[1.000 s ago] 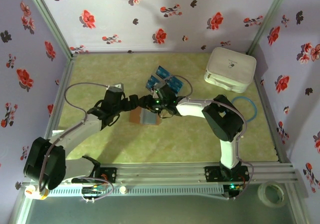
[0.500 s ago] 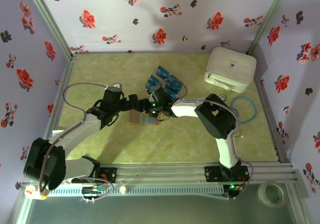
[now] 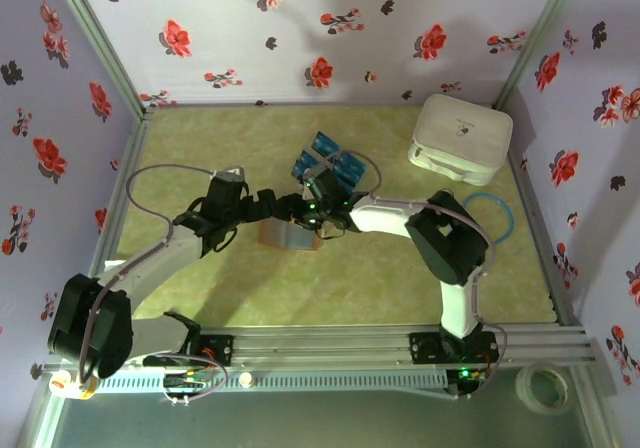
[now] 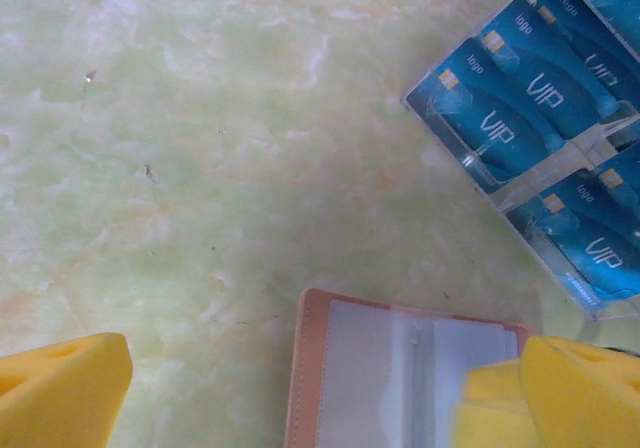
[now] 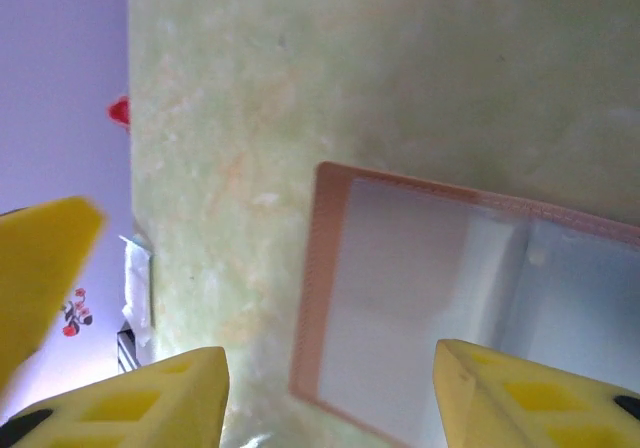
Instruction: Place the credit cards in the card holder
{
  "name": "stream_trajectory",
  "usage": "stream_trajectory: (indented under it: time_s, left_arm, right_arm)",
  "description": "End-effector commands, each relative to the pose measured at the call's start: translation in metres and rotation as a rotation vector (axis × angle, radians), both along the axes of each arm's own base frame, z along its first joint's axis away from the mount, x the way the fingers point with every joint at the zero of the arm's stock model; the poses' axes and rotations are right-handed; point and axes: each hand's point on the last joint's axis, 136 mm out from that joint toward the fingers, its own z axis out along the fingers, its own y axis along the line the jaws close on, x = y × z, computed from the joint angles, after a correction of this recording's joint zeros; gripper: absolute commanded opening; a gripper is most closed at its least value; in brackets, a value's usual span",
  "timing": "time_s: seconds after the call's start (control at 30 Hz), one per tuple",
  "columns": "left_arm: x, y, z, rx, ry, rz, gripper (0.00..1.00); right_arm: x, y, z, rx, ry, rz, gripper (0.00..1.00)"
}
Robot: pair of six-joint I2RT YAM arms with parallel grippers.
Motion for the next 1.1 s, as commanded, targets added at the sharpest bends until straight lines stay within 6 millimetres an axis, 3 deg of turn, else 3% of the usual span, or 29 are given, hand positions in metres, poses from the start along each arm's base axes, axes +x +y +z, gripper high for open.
stream_trajectory:
  time_s: [0.0, 0.17, 0.27, 0.57, 0.7, 0.87, 1.07]
  left_arm:
    - [0.003, 0.004, -0.004, 0.031, 0.027, 0.007, 1.0]
    - [0.001, 0.002, -0.015, 0.036, 0.053, -0.006, 1.0]
    - [0.001, 0.001, -0.024, 0.05, 0.077, -0.011, 1.0]
    - [0.0, 0.0, -0.039, 0.071, 0.113, -0.026, 1.0]
    - [-0.003, -0.002, -0.047, 0.075, 0.144, -0.049, 1.0]
    - [-0.005, -0.01, -0.052, 0.061, 0.158, -0.078, 1.0]
    - [-0.008, -0.023, -0.054, 0.05, 0.17, -0.118, 1.0]
  right_arm:
    - [-0.003, -0.032, 0.014, -0.119, -0.091, 0.005, 0.56]
    - [-0.007, -0.08, 0.007, -0.326, -0.161, -0.04, 0.57]
    - [-0.009, -0.097, -0.003, -0.41, -0.177, -0.052, 0.58]
    - [-0.006, -0.105, -0.04, -0.484, -0.135, -0.052, 0.54]
    - [-0.002, -0.109, -0.049, -0.479, -0.117, -0.062, 0.4]
    - [-0.003, -0.118, -0.05, -0.482, -0.111, -0.059, 0.15]
    - [-0.007, -0.138, -0.05, -0.489, -0.11, -0.057, 0.05]
